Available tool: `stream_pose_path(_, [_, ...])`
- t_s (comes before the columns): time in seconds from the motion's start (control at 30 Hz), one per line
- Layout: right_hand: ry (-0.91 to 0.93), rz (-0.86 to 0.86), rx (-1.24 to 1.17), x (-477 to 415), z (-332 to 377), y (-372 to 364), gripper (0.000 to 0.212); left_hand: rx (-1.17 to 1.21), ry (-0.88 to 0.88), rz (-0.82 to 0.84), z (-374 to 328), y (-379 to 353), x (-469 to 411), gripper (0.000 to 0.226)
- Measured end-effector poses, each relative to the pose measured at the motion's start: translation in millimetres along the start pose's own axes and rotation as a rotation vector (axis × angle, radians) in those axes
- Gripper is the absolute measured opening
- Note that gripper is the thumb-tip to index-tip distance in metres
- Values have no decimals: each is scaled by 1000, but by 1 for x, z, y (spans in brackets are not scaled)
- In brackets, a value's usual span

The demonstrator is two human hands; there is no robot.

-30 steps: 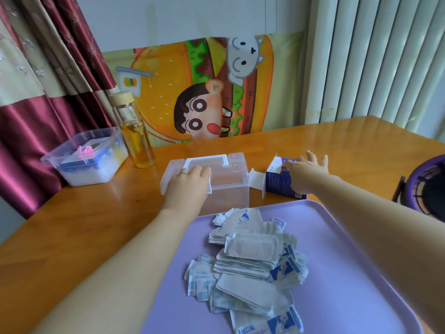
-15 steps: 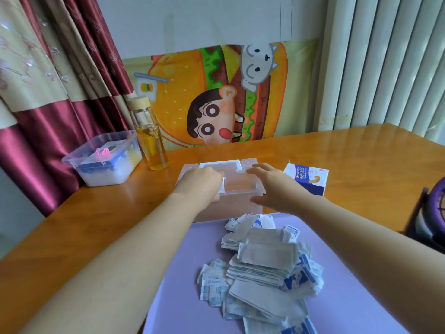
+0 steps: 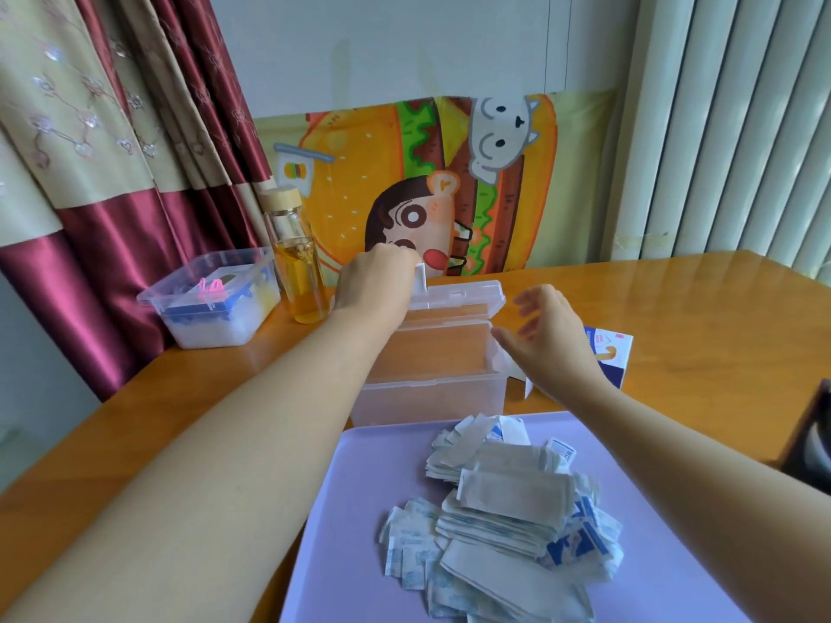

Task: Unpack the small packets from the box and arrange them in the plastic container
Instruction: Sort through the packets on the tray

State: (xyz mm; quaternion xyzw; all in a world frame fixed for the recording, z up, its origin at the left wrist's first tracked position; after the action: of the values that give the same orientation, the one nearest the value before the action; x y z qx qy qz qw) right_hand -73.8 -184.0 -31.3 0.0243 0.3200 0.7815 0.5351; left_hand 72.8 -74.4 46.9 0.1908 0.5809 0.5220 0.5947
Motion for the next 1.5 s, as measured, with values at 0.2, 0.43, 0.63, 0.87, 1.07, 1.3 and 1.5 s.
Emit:
stream_pose_path(0.2, [122, 427, 303, 21, 3, -43, 15, 46, 107, 44, 4, -6, -15, 36])
stream_pose_path(0.43, [104, 453, 321, 17, 0, -49, 23, -16, 125, -51, -1, 2, -16, 35])
stream_pose_path(0.63, [101, 430, 272, 20, -4, -49, 22, 105, 52, 35, -7, -41, -13, 38])
stream_pose_path(0.87, [101, 419, 262, 21, -5, -48, 23, 188, 38, 290, -8, -81, 18, 46])
stream_pose_path(1.07, [132, 399, 283, 22, -4, -48, 25, 375, 71, 85, -9, -70, 59, 32])
stream_pose_path(1.3, [297, 276, 276, 46, 16, -20, 26, 660, 10, -151, -40, -38, 110, 31])
stream_pose_path(1.5, [261, 507, 511, 111, -3, -2, 30, 800, -171, 21, -92, -31, 158, 25])
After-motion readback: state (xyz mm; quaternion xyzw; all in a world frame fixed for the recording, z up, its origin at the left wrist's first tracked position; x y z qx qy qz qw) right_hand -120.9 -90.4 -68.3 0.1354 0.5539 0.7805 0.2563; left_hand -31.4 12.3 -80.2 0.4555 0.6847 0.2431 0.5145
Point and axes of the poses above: each hand's wrist, its own x-axis away from the middle knuckle, its own y-axis out of the back of the hand, z = x × y, the point moved 7 cm from there along -x, towards the middle knuckle, and after that the axes turned 15 degrees about -y, right-handed, at the moved point
